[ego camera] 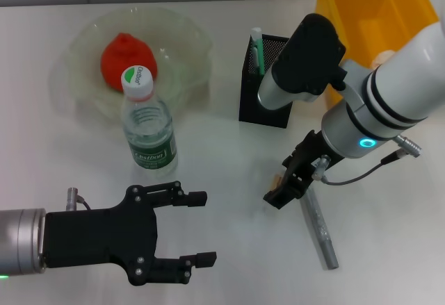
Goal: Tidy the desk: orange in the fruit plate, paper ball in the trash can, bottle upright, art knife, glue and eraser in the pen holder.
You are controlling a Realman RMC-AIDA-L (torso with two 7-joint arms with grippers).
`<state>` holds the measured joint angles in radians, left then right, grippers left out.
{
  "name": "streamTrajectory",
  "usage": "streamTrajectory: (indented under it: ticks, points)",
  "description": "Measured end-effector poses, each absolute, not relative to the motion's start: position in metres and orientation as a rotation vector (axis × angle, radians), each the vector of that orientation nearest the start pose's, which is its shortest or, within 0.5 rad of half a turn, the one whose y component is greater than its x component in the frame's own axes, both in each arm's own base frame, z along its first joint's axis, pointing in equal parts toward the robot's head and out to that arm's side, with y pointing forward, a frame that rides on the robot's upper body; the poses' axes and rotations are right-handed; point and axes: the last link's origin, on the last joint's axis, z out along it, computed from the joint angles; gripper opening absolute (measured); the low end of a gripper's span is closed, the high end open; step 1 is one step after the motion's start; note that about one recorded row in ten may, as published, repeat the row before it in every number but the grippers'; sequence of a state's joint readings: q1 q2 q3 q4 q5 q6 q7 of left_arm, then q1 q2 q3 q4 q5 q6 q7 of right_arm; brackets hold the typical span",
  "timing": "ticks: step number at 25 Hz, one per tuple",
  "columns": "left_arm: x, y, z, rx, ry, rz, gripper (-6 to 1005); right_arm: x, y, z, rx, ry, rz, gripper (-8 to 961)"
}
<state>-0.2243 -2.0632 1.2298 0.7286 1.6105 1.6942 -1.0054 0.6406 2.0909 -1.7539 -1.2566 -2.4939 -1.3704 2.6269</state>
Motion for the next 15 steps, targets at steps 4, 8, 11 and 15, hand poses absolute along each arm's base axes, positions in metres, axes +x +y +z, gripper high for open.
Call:
streamTrajectory:
  ticks: [4, 8, 11, 15]
  points:
    - [-0.2670, 0.2299, -0.0319, -2.920, -0.151, -0.896, 784, 0.1524, 0.3310, -0.0828, -2.775, 0.680, -0.597, 725]
    - [-0.2669, 0.2300, -0.0317, -2.920, -0.151, -0.897, 784, 0.1525, 0.3300, -0.0849, -2.779, 0.672, -0.612, 639]
    - [-0.2670, 0.2305, -0.0317, -2.918, -0.151, -0.895, 784, 0.1554, 0.3317, -0.0870, -2.774, 0.689, -0.638, 542]
    - [-0.2668, 0.2309, -0.0318, -2.918, -0.150, -0.894, 784, 0.1561, 0.3329, -0.0880, -2.772, 0.698, -0.651, 441]
